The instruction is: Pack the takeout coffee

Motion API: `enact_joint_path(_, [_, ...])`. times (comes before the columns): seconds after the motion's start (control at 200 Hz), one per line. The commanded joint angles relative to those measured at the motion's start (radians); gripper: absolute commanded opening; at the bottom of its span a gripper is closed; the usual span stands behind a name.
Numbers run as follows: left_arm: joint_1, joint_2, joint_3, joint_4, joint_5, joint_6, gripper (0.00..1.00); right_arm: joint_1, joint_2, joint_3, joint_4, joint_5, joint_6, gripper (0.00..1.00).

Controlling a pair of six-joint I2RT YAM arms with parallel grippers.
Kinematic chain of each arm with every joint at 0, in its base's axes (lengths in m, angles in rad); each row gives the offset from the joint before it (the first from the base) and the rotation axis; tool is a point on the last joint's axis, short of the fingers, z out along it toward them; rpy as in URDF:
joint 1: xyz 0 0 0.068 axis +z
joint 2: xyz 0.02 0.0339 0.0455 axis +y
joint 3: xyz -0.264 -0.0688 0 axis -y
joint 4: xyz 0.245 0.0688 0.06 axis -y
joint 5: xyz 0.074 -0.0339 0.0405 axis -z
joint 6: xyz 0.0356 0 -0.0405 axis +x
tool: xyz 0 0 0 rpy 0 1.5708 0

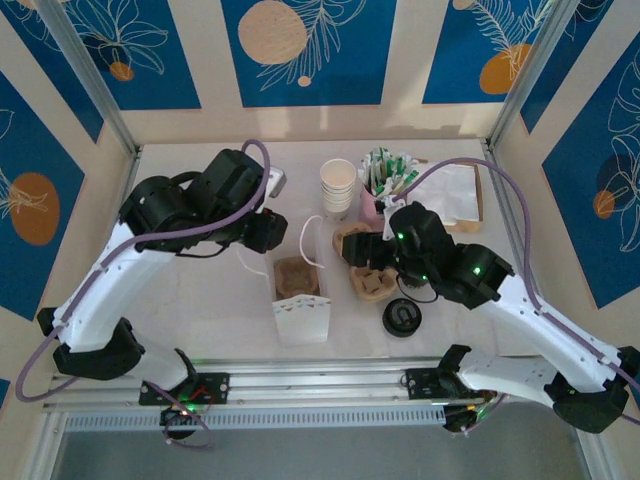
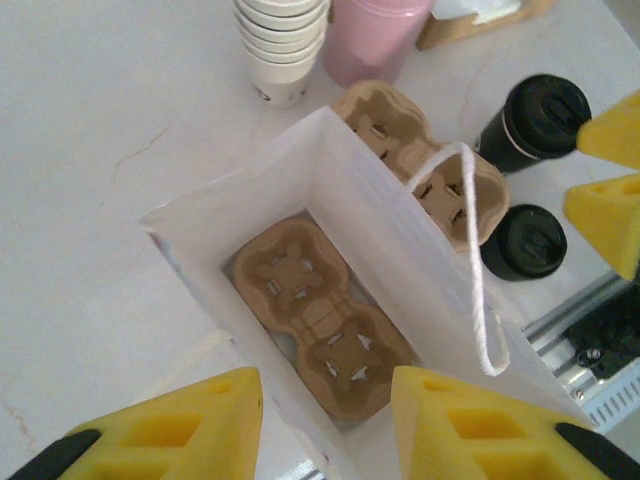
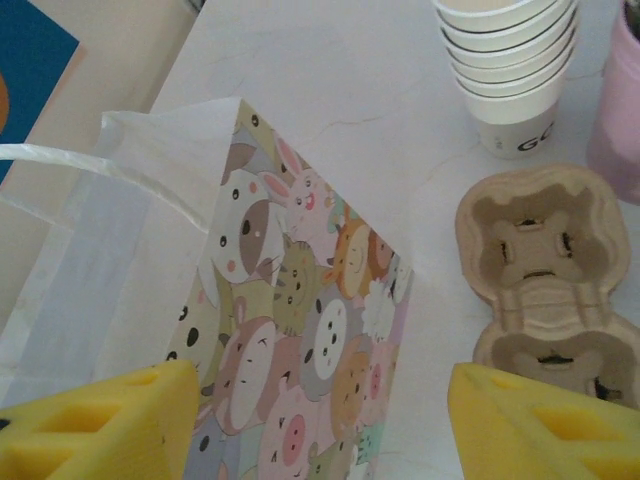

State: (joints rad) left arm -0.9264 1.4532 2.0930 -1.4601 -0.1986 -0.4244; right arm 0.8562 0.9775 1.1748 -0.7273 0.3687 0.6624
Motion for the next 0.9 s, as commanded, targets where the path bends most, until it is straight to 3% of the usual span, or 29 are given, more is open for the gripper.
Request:
enact_joint_path(0.0, [-0.011,-0.038,-0.006,-0.028,-0.044,-0.099,0.37,-0.006,-0.026,-0.018,-0.025,0.037,0.005,0.69])
enact_joint_path(0.295, [-0.011,-0.009,0.004,-0.099,-0.135,-0.197,0.37,-0.007,-0.064,-0.010,-0.054,0.050,-0.015,0.73])
enact_joint_path(0.49, [-0.011,0.037,0.060,-0.184,-0.167,-0.292,0.37,-0.007,-0.093,-0.012,-0.127,0.133,0.005,0.77])
enact_joint_path(0.73, [-0.011,0.074,0.057,-0.213,-0.147,-0.379,0.22,-0.008,-0.142,-0.041,-0.146,0.167,0.035,0.77])
enact_joint_path(0.895, [-0.011,0.084,0.054,-0.207,-0.169,-0.409,0.22,-0.008,-0.164,-0.062,-0.150,0.176,0.024,0.77])
